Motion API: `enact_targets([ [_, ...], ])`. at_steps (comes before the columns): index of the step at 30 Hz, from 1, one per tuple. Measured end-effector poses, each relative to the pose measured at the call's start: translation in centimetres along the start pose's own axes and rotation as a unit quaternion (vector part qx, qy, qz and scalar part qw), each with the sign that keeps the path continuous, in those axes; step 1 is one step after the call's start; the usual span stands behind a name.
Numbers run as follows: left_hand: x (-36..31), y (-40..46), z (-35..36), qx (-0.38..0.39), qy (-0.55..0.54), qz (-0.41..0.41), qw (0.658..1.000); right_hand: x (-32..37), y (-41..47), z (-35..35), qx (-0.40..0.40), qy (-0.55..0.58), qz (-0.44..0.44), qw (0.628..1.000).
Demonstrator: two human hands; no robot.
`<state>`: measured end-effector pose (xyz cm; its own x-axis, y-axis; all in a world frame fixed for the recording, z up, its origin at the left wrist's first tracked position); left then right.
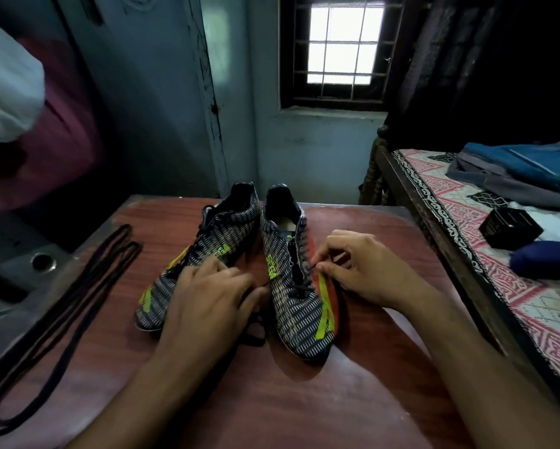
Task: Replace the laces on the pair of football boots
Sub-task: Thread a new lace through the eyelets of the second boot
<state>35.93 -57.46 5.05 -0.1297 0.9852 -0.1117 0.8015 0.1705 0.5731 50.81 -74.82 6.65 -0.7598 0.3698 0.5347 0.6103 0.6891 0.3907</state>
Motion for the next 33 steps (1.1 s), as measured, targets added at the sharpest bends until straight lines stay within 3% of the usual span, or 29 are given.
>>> enact_targets([
  [5,0.9,-3.1,-3.1,0.089,0.029,0.022,0.995,0.3,0.0,0.0,-0.006,-0.039,-0.005,0.999],
  [10,0.8,-5.1,-7.0,0.2,-0.188,-0.096,0.957,0.6,-0.2,0.9,-0.004,-0.025,-0.013,1.0],
  [14,0.9,-4.8,-9.8,0.194,-0.255,-0.114,0.94,0.5,-0.1,0.8,-0.007,-0.022,-0.012,1.0],
  [19,0.4,-3.7,-12.1,0.157,-0.384,-0.157,0.896,0.6,-0.1,0.9,-0.012,-0.019,-0.018,1.0],
  [26,-3.6,-0.2,-14.5,0.059,-0.544,-0.038,0.836,1.8,-0.2,1.4,-0.007,-0.004,-0.042,0.999],
  [29,-5.2,1.8,-14.7,0.069,-0.589,-0.005,0.805,1.8,-0.4,1.1,-0.009,0.005,-0.042,0.999],
  [31,-6.3,3.1,-14.7,0.092,-0.582,0.006,0.808,2.4,-0.5,0.6,-0.037,0.016,-0.059,0.997],
  [33,-7.1,4.4,-14.4,0.107,-0.546,0.009,0.831,3.9,-0.7,-0.4,-0.087,0.035,-0.112,0.989],
])
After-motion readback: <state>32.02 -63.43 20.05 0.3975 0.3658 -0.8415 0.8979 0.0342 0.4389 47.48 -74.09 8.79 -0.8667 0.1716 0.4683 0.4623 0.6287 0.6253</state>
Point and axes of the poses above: each hand's wrist, its own y-axis towards the middle knuckle, its own z-axis out of the palm, x = y × z, the point moved 6 cm from there along y, towards the middle knuckle, and after that the axes turned 8 degrees about -x, right-handed, at the moved point
